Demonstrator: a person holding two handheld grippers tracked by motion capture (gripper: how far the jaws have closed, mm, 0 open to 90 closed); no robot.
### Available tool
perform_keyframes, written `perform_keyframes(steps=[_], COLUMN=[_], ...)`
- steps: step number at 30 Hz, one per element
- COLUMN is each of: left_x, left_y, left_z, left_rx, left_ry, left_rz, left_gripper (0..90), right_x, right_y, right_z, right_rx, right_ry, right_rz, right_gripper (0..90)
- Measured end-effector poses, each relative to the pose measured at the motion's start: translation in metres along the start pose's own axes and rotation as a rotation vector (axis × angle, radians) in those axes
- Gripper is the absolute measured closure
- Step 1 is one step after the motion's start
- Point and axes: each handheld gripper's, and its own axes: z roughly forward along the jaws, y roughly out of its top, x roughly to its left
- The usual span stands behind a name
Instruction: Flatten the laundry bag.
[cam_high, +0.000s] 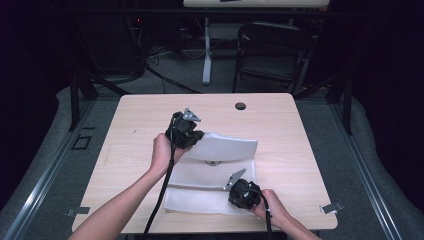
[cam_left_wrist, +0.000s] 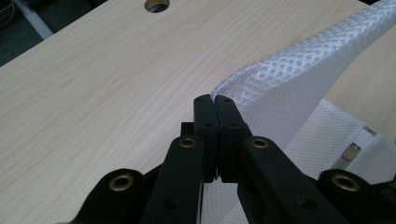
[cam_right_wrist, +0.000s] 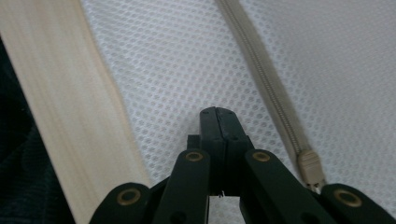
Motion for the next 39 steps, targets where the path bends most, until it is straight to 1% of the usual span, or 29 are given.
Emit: perform_keyframes(steps=[2, 5, 7, 8, 12, 13, 14, 15, 18, 20, 22, 23, 26, 27, 29, 30, 32, 35, 36, 37, 39], left_x=[0.001, 0.004, 0.007, 0.008, 0.012, 0.013, 0.014, 0.015, 0.017, 0.019, 0.020, 0.021, 0.026, 0.028, 0.032, 0.033, 0.037, 0.043, 0.044, 0.044, 0.044], left_y=[0.002, 0.005, 0.006, 0.006, 0.008, 0.008, 0.007, 0.007, 0.008, 0.008, 0.008, 0.008, 0.008, 0.008, 0.007, 0.007, 0.006, 0.006, 0.006, 0.005, 0.005], left_z=[0.000, 0.002, 0.005, 0.006, 0.011, 0.012, 0.013, 0.014, 0.016, 0.016, 0.017, 0.017, 0.019, 0.020, 0.022, 0.023, 0.025, 0.028, 0.030, 0.032, 0.035], left_rx=[0.005, 0.008, 0.013, 0.013, 0.025, 0.028, 0.029, 0.037, 0.035, 0.043, 0.044, 0.045, 0.046, 0.047, 0.052, 0.053, 0.056, 0.054, 0.053, 0.050, 0.050], left_ry=[0.009, 0.024, 0.022, 0.023, 0.040, 0.043, 0.042, 0.044, 0.049, 0.057, 0.062, 0.065, 0.073, 0.083, 0.092, 0.097, 0.112, 0.122, 0.128, 0.134, 0.135], left_rz=[0.003, -0.004, -0.012, -0.015, -0.021, -0.023, -0.028, -0.026, -0.042, -0.038, -0.042, -0.045, -0.063, -0.068, -0.074, -0.078, -0.087, -0.107, -0.108, -0.114, -0.115], left_gripper=[89.7, 89.7, 89.6, 89.7, 89.6, 89.6, 89.6, 89.6, 89.6, 89.6, 89.6, 89.6, 89.6, 89.6, 89.6, 89.6, 89.5, 89.5, 89.5, 89.5, 89.4], right_x=[0.002, 0.006, 0.008, 0.008, 0.010, 0.010, 0.010, 0.010, 0.010, 0.010, 0.010, 0.011, 0.010, 0.010, 0.008, 0.007, 0.006, 0.006, 0.006, 0.006, 0.006], right_y=[-0.001, -0.002, -0.004, -0.004, -0.007, -0.007, -0.008, -0.008, -0.009, -0.010, -0.010, -0.011, -0.011, -0.011, -0.011, -0.011, -0.011, -0.010, -0.010, -0.010, -0.010], right_z=[0.000, -0.001, -0.002, -0.003, -0.003, -0.003, -0.004, -0.004, -0.004, -0.004, -0.005, -0.005, -0.006, -0.006, -0.006, -0.006, -0.005, -0.006, -0.006, -0.005, -0.005], right_rx=[0.006, 0.018, 0.024, 0.024, 0.021, 0.024, 0.024, 0.023, 0.032, 0.026, 0.038, 0.035, 0.038, 0.040, 0.036, 0.038, 0.032, 0.037, 0.042, 0.034, 0.035], right_ry=[0.021, 0.032, 0.052, 0.054, 0.086, 0.088, 0.093, 0.096, 0.107, 0.128, 0.130, 0.147, 0.144, 0.129, 0.136, 0.120, 0.128, 0.125, 0.129, 0.128, 0.127], right_rz=[-0.012, -0.040, -0.051, -0.062, -0.068, -0.079, -0.079, -0.078, -0.088, -0.079, -0.089, -0.087, -0.090, -0.093, -0.083, -0.087, -0.074, -0.074, -0.077, -0.068, -0.067], right_gripper=[90.0, 90.0, 90.0, 90.0, 90.0, 90.0, 90.0, 90.0, 90.0, 90.0, 90.0, 90.0, 90.0, 90.0, 90.0, 90.0, 90.0, 90.0, 90.0, 90.0, 90.0])
